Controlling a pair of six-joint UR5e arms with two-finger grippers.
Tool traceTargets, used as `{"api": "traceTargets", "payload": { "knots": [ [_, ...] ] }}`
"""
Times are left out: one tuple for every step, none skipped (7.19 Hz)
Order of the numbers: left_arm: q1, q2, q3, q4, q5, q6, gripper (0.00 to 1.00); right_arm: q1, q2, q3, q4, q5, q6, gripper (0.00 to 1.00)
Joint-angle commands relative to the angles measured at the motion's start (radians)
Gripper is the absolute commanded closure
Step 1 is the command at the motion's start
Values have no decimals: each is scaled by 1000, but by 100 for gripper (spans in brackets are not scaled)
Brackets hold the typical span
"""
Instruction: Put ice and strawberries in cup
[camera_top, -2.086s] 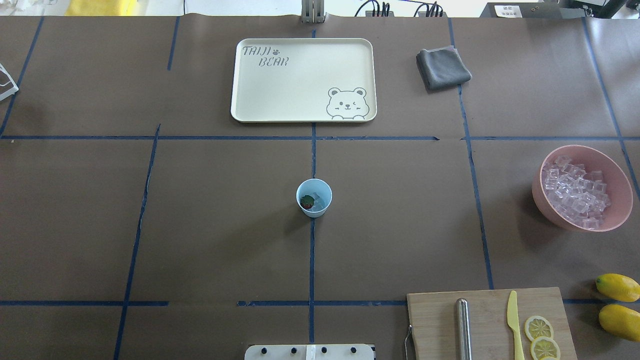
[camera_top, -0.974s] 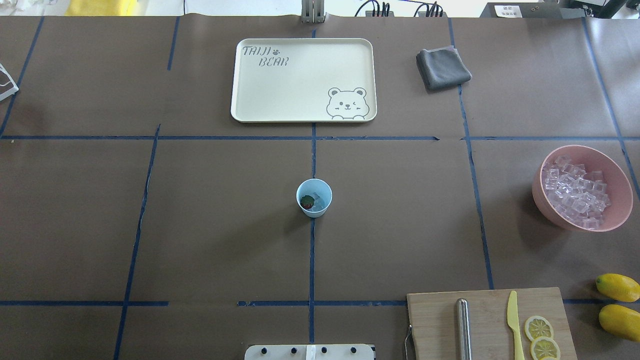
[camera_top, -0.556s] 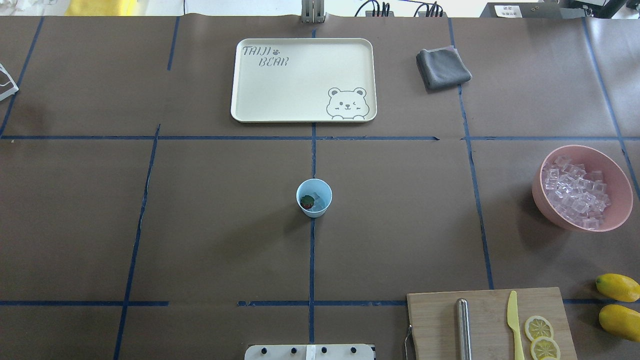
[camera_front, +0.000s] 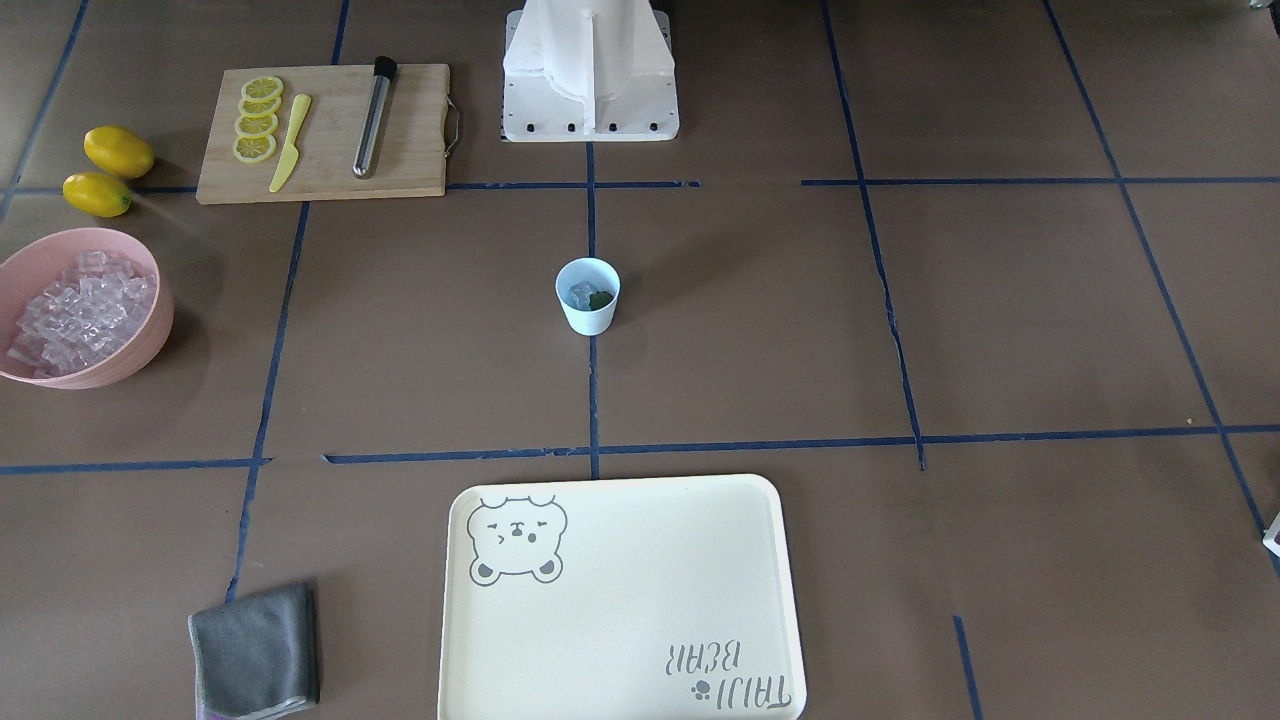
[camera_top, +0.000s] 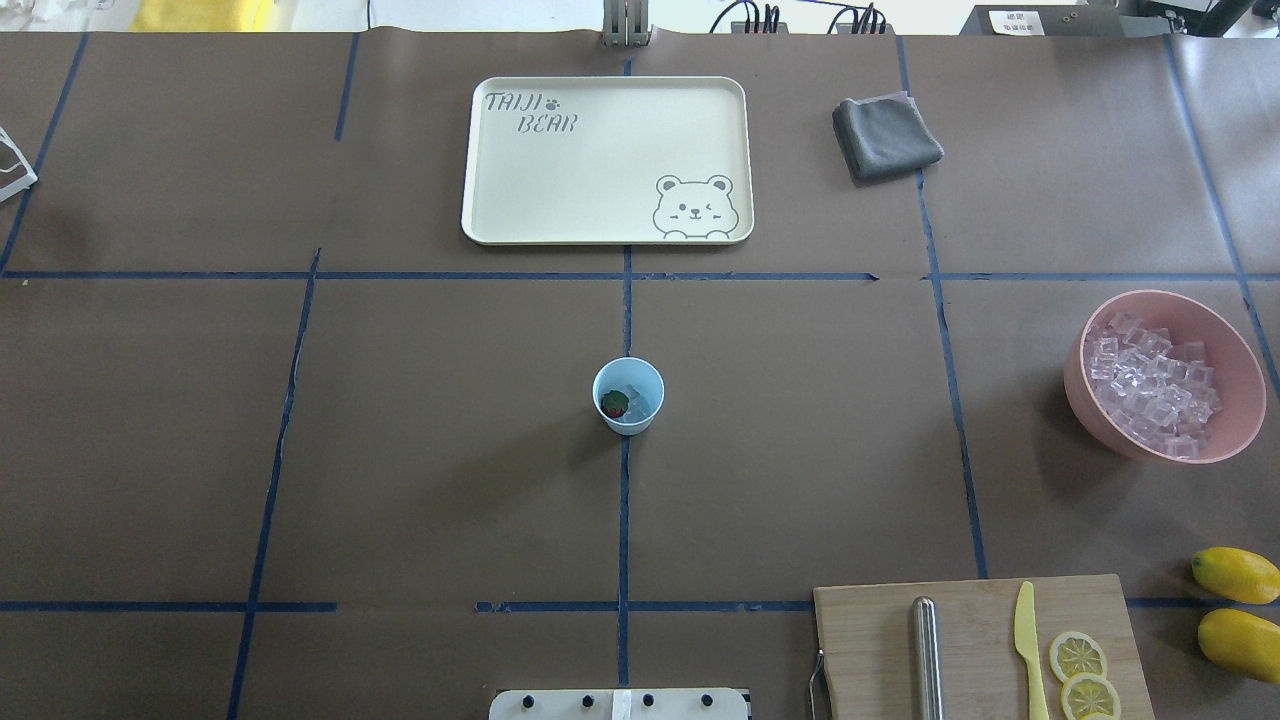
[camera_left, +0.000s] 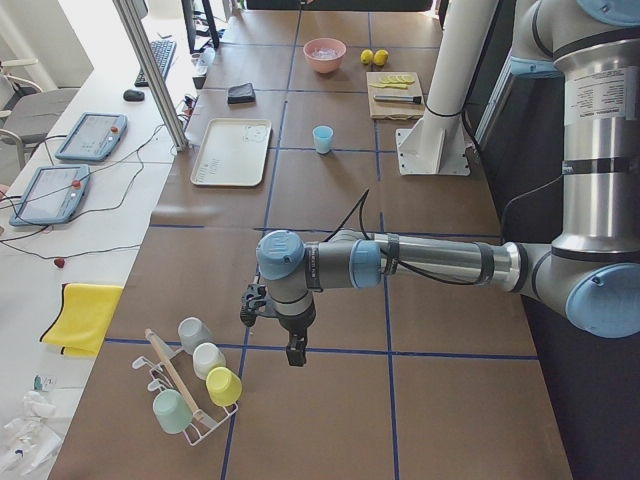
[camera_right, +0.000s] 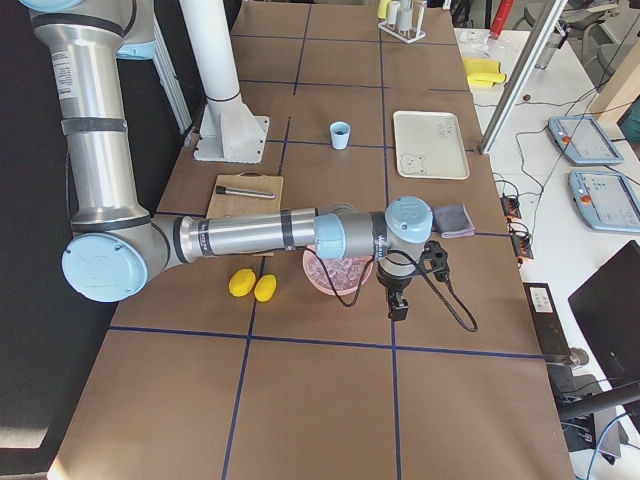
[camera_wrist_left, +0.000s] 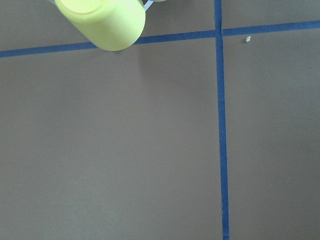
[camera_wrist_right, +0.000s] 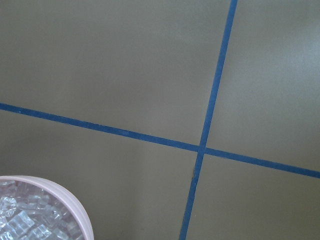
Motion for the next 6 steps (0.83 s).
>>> {"api": "traceTargets", "payload": {
  "knots": [
    [0, 10, -10, 3, -63, 5, 0, 0, -4, 1, 0, 1, 4, 0],
    [0, 12, 5, 1, -103, 5, 0, 0, -4, -4, 0, 0, 2, 0],
    [0, 12, 25, 3, -108, 5, 0, 0, -7, -17, -2, 3, -10, 0],
    [0, 12, 35, 18, -108, 5, 0, 8, -16, -28, -3, 4, -36, 0],
    [0, 6, 36, 38, -106, 5, 0, 43, -16, -57, -3, 12, -117, 0],
    [0, 9, 36, 40, -106, 5, 0, 49, -19, -60, -3, 6, -130, 0]
  ]
}}
